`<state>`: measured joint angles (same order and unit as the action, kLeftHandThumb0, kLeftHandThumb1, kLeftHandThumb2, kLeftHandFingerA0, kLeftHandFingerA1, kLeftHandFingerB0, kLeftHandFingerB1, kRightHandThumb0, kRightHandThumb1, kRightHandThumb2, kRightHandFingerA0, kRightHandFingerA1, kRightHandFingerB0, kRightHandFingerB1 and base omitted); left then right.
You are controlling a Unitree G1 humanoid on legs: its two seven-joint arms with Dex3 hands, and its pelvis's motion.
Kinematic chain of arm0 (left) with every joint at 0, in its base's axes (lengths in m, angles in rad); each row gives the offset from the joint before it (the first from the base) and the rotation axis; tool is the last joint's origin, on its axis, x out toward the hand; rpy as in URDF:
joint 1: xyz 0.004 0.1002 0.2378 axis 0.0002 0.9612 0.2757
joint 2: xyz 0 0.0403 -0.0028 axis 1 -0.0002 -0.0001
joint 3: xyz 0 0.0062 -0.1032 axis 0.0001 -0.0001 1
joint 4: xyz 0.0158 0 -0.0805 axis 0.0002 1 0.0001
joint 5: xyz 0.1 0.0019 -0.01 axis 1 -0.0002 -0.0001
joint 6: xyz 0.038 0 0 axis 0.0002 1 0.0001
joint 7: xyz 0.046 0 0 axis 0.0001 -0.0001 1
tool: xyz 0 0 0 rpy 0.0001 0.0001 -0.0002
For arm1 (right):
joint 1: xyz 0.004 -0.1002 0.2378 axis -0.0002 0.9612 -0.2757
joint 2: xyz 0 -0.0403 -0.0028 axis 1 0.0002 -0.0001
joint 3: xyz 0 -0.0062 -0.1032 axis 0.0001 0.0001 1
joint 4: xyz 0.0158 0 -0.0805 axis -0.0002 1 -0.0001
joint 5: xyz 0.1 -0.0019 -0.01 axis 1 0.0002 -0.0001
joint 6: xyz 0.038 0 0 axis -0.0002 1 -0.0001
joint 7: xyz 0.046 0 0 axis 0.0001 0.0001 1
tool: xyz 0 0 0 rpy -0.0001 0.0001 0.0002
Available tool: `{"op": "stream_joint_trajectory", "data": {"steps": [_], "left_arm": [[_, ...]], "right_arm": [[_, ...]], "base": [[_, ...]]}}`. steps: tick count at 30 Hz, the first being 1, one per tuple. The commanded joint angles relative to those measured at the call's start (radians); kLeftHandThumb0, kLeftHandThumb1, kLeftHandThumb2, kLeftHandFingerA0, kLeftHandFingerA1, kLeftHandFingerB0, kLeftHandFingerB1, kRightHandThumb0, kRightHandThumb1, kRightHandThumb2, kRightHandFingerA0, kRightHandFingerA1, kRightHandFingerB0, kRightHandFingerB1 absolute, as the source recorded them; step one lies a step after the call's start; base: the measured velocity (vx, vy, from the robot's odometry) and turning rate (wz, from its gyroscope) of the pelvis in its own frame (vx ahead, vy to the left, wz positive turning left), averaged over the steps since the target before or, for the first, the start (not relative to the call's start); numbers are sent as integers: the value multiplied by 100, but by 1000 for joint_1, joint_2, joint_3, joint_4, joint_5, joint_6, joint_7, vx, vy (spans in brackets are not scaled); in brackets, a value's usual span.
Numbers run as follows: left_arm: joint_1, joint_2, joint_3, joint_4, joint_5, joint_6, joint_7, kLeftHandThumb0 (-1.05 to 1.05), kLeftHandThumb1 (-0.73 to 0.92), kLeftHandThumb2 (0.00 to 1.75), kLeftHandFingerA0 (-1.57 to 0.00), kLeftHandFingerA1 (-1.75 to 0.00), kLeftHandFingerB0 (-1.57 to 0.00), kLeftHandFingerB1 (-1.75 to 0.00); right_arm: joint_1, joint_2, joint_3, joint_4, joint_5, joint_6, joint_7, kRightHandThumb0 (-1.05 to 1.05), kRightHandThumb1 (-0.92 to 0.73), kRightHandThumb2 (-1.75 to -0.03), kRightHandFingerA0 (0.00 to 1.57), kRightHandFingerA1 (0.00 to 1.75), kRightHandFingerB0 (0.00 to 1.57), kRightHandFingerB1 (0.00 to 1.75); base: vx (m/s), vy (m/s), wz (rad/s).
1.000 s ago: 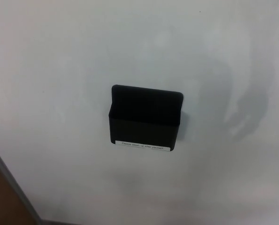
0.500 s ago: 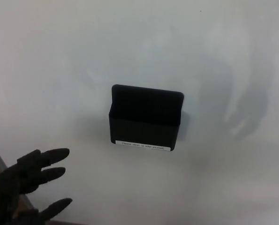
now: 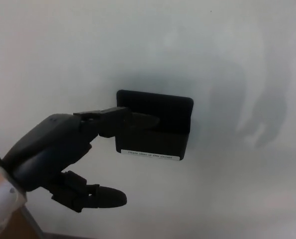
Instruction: A magnetic marker holder is on the left hand side of the white board, the robot put the index and middle finger into the opening of the container and pull off the magnetic holder and hand it to a human on the left hand side.
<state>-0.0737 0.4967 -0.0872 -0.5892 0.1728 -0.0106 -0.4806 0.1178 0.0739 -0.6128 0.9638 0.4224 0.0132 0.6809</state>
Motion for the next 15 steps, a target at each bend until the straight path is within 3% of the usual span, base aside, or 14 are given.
{"op": "stream_joint_trajectory", "data": {"steps": [1,15], "left_arm": [[-125,48,-93,5,87,171,-96,-64,42,55,-34,-38,-29,-30],[-295,34,-189,206,171,212,-94,-62,45,55,-29,-35,-27,-30]], "right_arm": [[-9,-22,-9,32,57,-29,53,-56,-73,-63,62,51,50,39],[1,-28,12,39,73,-33,69,-57,-73,-62,59,51,46,38]], "base": [[0,0,0],[0,0,0]]}}
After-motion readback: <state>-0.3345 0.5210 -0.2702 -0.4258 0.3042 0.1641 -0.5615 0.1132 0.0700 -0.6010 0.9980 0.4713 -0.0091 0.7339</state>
